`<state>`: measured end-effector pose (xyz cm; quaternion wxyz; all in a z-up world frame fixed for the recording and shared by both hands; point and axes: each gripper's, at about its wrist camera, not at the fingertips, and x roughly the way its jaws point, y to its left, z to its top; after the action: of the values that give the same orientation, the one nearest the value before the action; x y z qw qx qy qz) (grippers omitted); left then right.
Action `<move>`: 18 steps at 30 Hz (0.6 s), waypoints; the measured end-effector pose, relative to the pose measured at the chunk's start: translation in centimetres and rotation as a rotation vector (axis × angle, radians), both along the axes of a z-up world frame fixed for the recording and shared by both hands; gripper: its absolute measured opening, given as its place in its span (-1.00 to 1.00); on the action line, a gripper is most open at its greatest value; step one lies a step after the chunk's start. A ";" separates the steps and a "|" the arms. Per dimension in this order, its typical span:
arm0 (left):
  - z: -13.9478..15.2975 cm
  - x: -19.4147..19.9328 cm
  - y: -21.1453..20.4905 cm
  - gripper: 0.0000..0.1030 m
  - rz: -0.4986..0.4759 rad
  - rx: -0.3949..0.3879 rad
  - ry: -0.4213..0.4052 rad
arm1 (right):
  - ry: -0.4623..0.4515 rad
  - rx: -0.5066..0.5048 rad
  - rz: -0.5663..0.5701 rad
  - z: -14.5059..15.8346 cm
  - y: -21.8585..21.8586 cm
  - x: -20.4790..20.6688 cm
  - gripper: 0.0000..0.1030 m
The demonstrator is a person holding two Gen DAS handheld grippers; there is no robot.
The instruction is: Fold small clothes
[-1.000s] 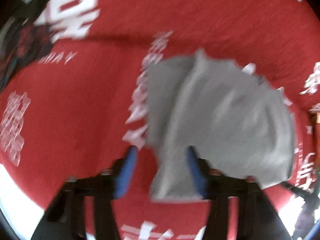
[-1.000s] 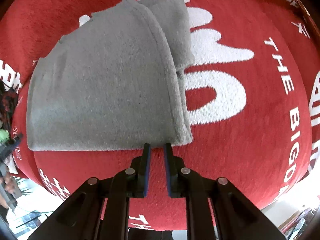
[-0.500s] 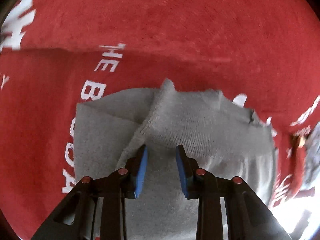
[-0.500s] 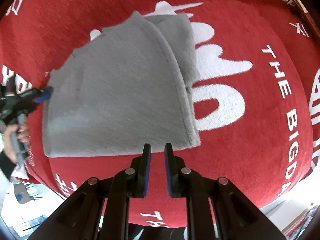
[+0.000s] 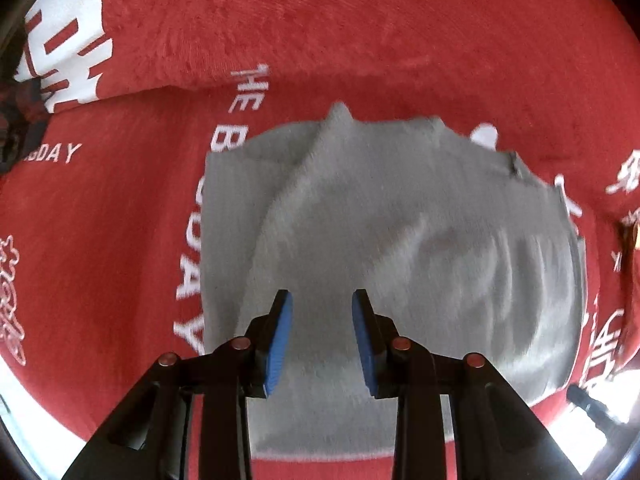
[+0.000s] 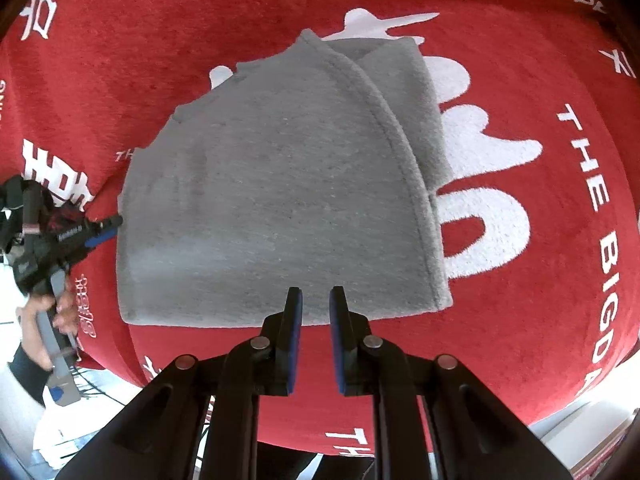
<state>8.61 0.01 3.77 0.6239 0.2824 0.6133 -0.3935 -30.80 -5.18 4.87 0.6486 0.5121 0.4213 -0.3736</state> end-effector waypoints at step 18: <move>1.7 -5.5 1.2 0.97 0.009 0.055 -0.126 | -0.032 0.053 0.020 -0.7 -1.0 -0.4 -0.70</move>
<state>3.13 1.25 5.43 0.6549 0.3209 0.5849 -0.3550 -31.20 -6.15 4.16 0.6451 0.5308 0.4256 -0.3478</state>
